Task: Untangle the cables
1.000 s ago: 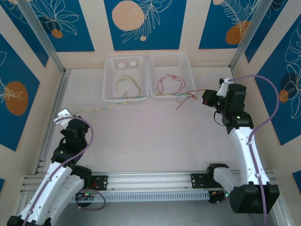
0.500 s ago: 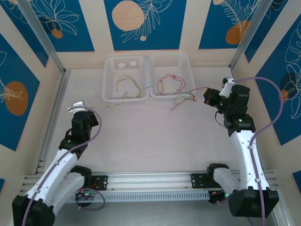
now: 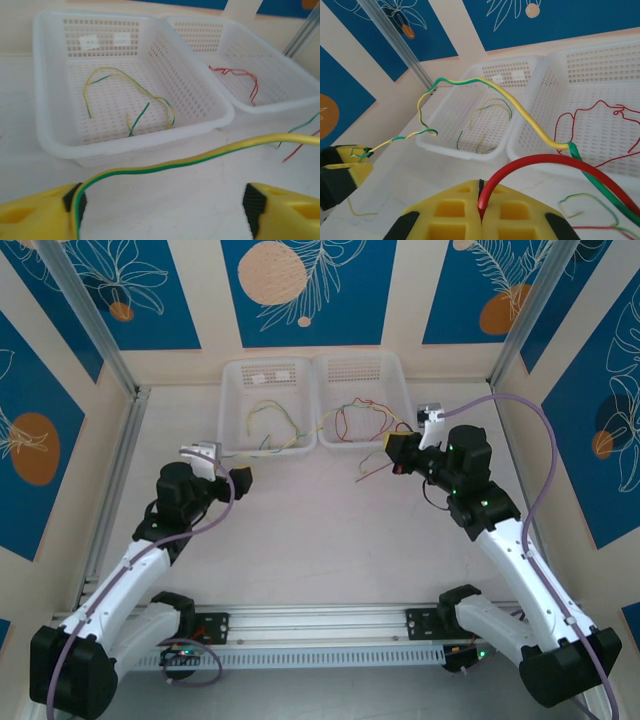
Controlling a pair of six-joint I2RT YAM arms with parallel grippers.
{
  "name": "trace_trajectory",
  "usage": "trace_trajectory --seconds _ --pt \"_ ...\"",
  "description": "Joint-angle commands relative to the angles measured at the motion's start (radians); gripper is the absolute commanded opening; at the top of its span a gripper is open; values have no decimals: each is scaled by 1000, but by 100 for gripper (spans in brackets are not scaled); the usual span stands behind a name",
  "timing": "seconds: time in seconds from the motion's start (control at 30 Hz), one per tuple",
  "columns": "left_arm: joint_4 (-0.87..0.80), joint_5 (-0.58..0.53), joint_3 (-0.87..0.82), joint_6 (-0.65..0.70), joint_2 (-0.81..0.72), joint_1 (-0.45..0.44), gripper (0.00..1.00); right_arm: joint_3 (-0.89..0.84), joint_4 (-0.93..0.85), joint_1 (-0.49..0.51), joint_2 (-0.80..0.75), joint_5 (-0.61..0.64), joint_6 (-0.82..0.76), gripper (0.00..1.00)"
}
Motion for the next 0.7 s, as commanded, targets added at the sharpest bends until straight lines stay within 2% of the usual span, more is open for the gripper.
trace_trajectory --seconds 0.0,0.1,0.23,0.33,0.4,0.5,0.6,0.67 --pt "29 65 34 43 -33 -14 92 40 12 17 -9 38 -38 0" --pt "30 116 49 68 -32 -43 97 53 1 20 -19 61 -51 0" --pt "69 187 55 100 -30 -91 100 99 -48 19 -2 130 -56 0" --pt "144 289 39 104 -41 -96 100 151 -116 18 38 228 -51 0" --pt "165 290 35 92 -48 -98 99 169 -147 7 63 273 -33 0" --pt "156 334 47 123 -34 -103 87 162 -141 -8 89 214 -20 0" --pt "102 306 83 141 -2 -130 92 142 -98 19 100 119 -46 0" --pt "98 302 91 167 1 -142 91 125 -68 44 98 62 -86 0"
